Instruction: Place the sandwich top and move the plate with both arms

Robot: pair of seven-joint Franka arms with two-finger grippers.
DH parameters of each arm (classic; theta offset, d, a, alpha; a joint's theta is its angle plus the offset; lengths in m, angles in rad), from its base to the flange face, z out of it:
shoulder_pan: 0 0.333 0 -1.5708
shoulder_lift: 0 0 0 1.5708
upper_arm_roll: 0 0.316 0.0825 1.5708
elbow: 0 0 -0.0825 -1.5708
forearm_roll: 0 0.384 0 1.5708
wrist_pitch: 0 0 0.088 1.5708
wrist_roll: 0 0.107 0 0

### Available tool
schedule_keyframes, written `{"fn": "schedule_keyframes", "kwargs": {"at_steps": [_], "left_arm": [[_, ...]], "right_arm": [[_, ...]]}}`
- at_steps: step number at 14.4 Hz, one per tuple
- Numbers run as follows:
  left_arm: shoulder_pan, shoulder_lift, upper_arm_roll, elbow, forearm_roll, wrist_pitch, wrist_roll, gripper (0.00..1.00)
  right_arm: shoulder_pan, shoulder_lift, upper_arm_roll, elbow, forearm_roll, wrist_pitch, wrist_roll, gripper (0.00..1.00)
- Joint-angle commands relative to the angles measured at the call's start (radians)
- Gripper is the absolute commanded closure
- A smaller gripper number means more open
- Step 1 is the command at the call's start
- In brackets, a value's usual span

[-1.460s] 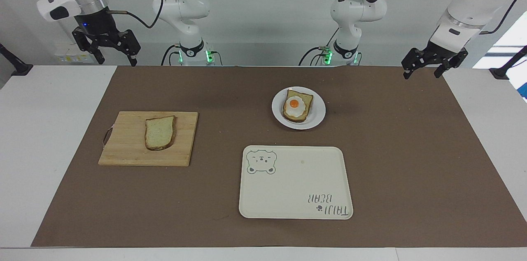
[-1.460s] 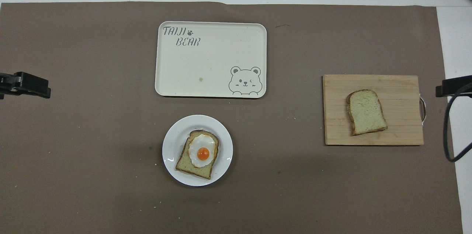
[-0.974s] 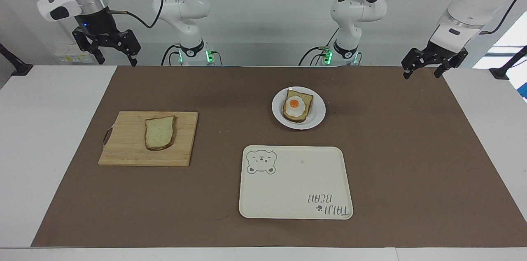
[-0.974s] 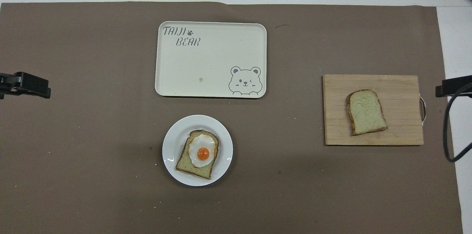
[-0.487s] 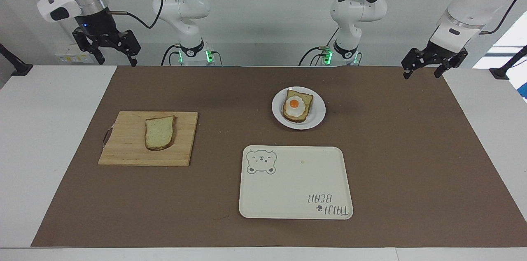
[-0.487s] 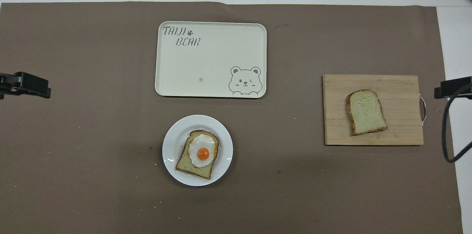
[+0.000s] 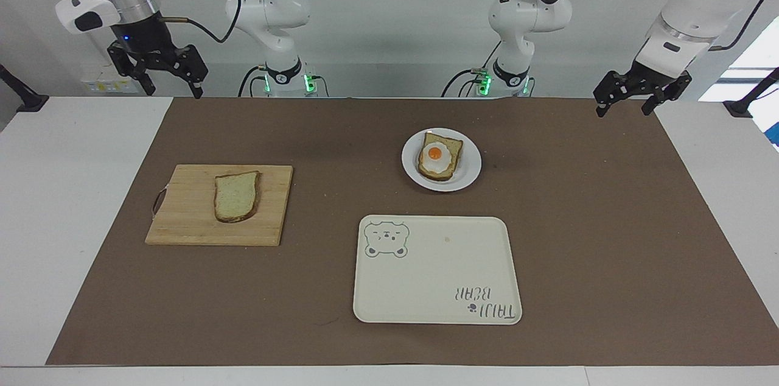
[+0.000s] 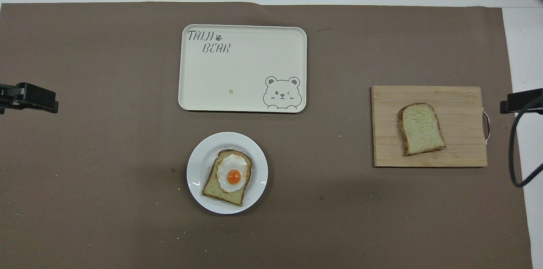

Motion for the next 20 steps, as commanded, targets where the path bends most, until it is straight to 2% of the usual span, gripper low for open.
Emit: {"fn": "schedule_keyframes", "kwargs": {"at_steps": [1,7,14,17,20], "left_arm": [[0.007,0.004,-0.001,0.01,-0.001,-0.014,0.009,0.0],[0.007,0.004,-0.001,0.01,-0.001,-0.014,0.009,0.0],[0.007,0.004,-0.001,0.01,-0.001,-0.014,0.009,0.0],[0.007,0.004,-0.001,0.01,-0.001,-0.014,0.009,0.0],[0.007,0.004,-0.001,0.01,-0.001,-0.014,0.009,0.0]], "right_arm": [[-0.009,-0.02,0.006,-0.033,0.003,0.019,0.004,0.0],[0.001,-0.01,0.006,-0.039,0.003,0.071,0.013,0.0],[0.01,0.004,0.009,-0.066,0.009,0.072,0.001,0.0],[0.011,0.009,0.015,-0.082,0.012,0.134,-0.007,0.0],[0.031,0.026,0.017,-0.128,0.083,0.187,-0.029,0.0]]}}
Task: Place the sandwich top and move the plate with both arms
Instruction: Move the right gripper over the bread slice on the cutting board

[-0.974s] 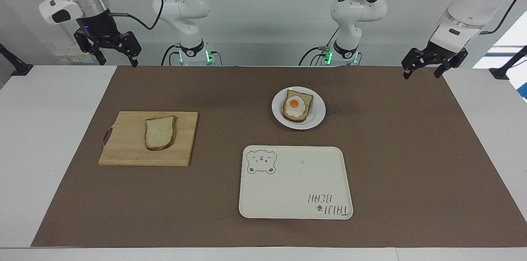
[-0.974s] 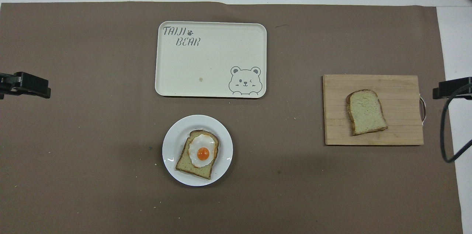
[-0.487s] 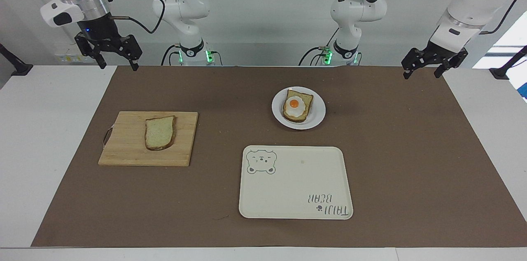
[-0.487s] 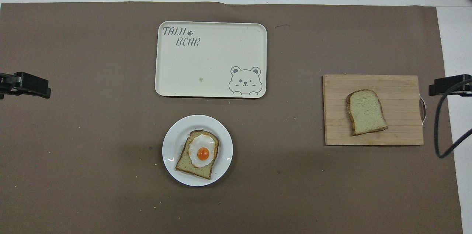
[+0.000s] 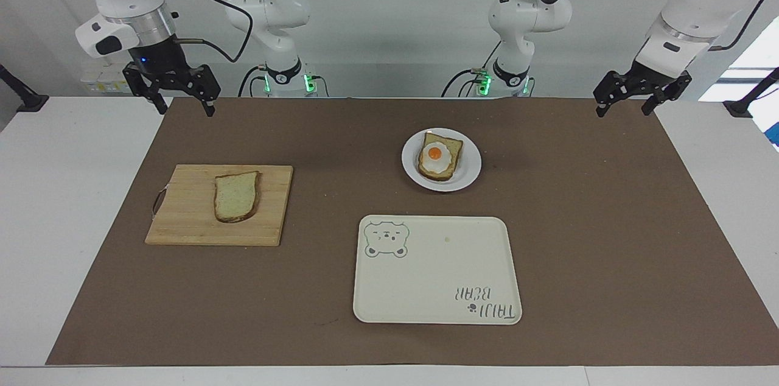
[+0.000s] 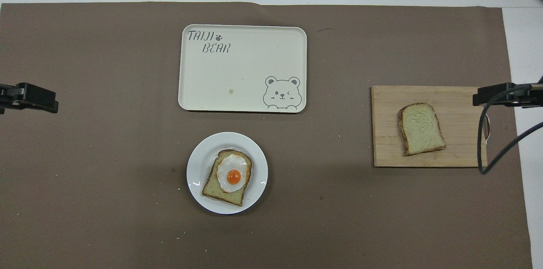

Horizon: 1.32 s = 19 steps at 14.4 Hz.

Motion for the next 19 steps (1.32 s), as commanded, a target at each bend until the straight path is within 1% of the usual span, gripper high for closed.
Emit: {"fn": "schedule_keyframes", "kwargs": {"at_steps": [1,4,5,7,9,10,11,12,14,16,17,19], "left_arm": [[0.007,0.004,-0.001,0.01,-0.001,-0.014,0.009,0.0],[0.007,0.004,-0.001,0.01,-0.001,-0.014,0.009,0.0],[0.007,0.003,-0.001,0.01,-0.001,-0.014,0.009,0.0],[0.007,0.004,-0.001,0.01,-0.001,-0.014,0.009,0.0],[0.007,0.004,-0.001,0.01,-0.001,-0.014,0.009,0.0],[0.007,0.004,-0.001,0.01,-0.001,-0.014,0.009,0.0],[0.007,0.004,-0.001,0.01,-0.001,-0.014,0.009,0.0],[0.007,0.004,-0.001,0.01,-0.001,-0.014,0.009,0.0],[0.007,0.004,-0.001,0.01,-0.001,-0.014,0.009,0.0],[0.007,0.004,-0.001,0.01,-0.001,-0.014,0.009,0.0],[0.007,0.004,-0.001,0.01,-0.001,-0.014,0.009,0.0],[0.007,0.004,-0.001,0.01,-0.001,-0.014,0.009,0.0]], "right_arm": [[0.006,0.006,0.002,-0.05,0.04,0.072,-0.027,0.0],[0.006,0.052,0.002,-0.059,0.042,0.081,-0.059,0.0],[0.002,0.068,0.002,-0.073,0.042,0.109,-0.062,0.0],[-0.009,0.075,0.0,-0.137,0.043,0.19,-0.113,0.0],[-0.032,0.094,0.002,-0.171,0.045,0.233,-0.162,0.0],[-0.049,0.115,0.0,-0.171,0.071,0.239,-0.192,0.0],[-0.079,0.144,0.002,-0.171,0.142,0.244,-0.26,0.0],[-0.093,0.173,0.0,-0.171,0.183,0.264,-0.327,0.0],[-0.1,0.201,0.0,-0.183,0.185,0.33,-0.365,0.0],[-0.116,0.235,0.0,-0.187,0.192,0.345,-0.418,0.0],[-0.124,0.247,0.0,-0.188,0.192,0.373,-0.435,0.0],[-0.12,0.268,0.0,-0.187,0.198,0.387,-0.423,0.0]]}}
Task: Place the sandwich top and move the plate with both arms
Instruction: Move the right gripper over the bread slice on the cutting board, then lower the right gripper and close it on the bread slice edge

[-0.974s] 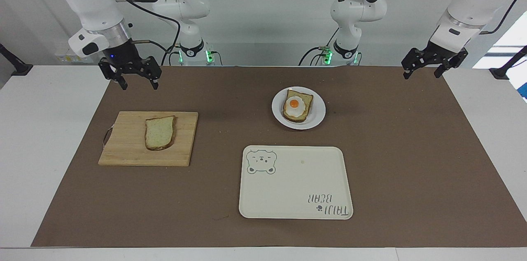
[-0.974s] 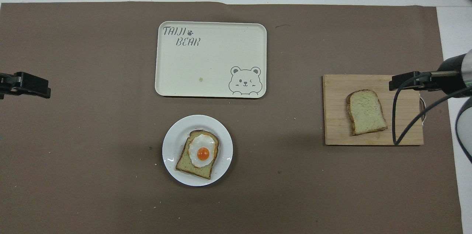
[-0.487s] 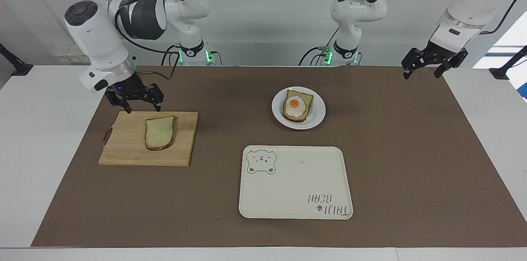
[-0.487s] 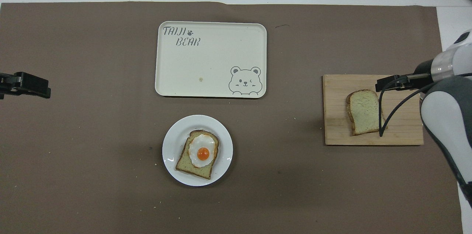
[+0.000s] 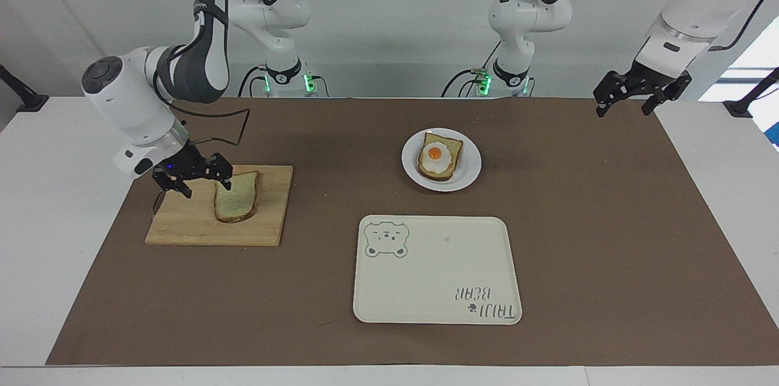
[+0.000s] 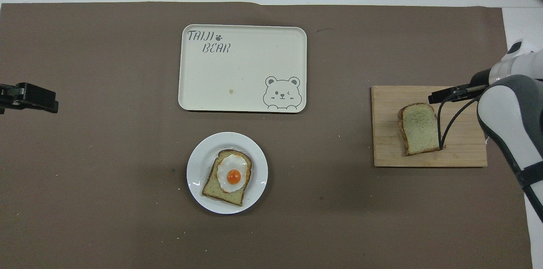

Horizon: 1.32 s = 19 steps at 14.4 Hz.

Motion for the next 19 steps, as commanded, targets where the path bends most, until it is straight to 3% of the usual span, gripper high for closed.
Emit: {"fn": "schedule_keyframes", "kwargs": {"at_steps": [1,7,19], "left_arm": [[0.007,0.004,-0.001,0.01,-0.001,-0.014,0.009,0.0],[0.007,0.004,-0.001,0.01,-0.001,-0.014,0.009,0.0],[0.007,0.003,-0.001,0.01,-0.001,-0.014,0.009,0.0]], "right_arm": [[-0.015,0.015,0.008,-0.009,0.038,0.03,-0.028,0.0],[-0.029,0.033,0.007,-0.017,0.037,0.029,-0.04,0.0],[-0.07,0.041,0.005,-0.142,0.037,0.096,-0.169,0.0]]}}
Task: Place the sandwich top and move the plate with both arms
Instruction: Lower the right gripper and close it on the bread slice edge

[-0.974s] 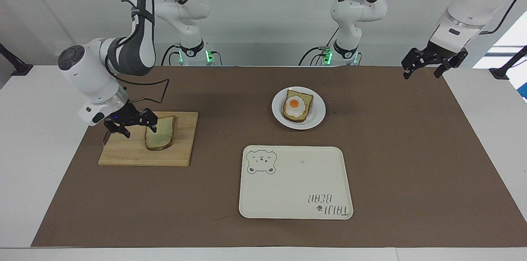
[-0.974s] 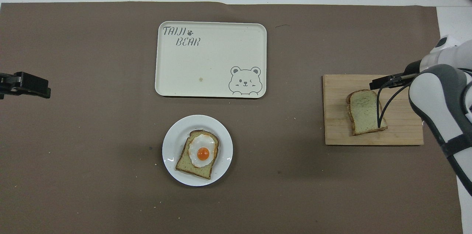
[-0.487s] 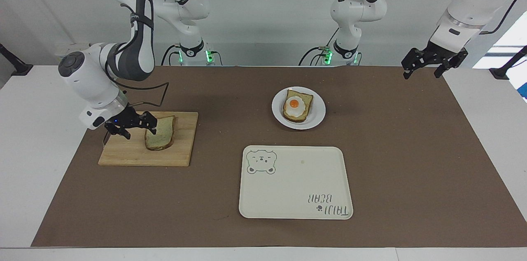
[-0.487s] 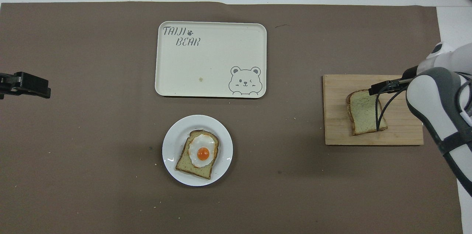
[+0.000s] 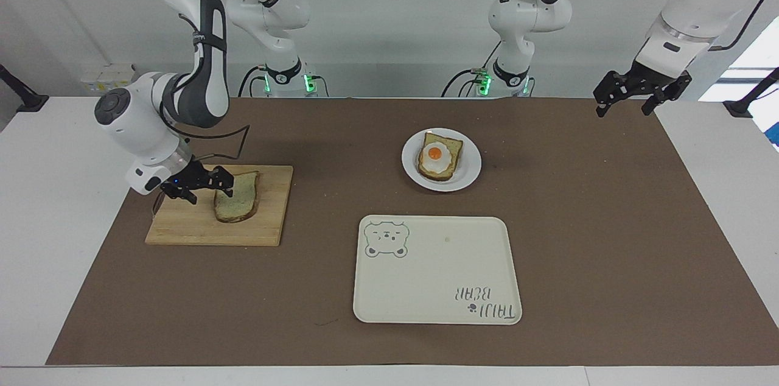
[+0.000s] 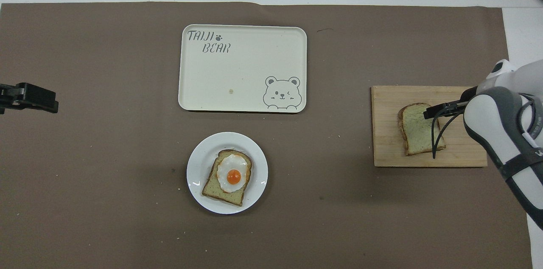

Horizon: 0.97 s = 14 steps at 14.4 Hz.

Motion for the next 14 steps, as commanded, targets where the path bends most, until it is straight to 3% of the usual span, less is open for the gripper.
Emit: {"fn": "schedule_keyframes", "kwargs": {"at_steps": [1,10,12,14], "left_arm": [[0.007,0.004,-0.001,0.01,-0.001,-0.014,0.009,0.0],[0.007,0.004,-0.001,0.01,-0.001,-0.014,0.009,0.0],[0.007,0.004,-0.001,0.01,-0.001,-0.014,0.009,0.0],[0.007,0.004,-0.001,0.01,-0.001,-0.014,0.009,0.0]], "right_arm": [[-0.04,0.004,0.008,-0.035,0.033,0.04,-0.123,0.0],[-0.04,0.04,0.008,-0.052,0.033,0.053,-0.122,0.02],[-0.042,0.04,0.008,-0.05,0.033,0.054,-0.126,0.22],[-0.042,0.04,0.008,-0.05,0.032,0.054,-0.126,0.54]]}}
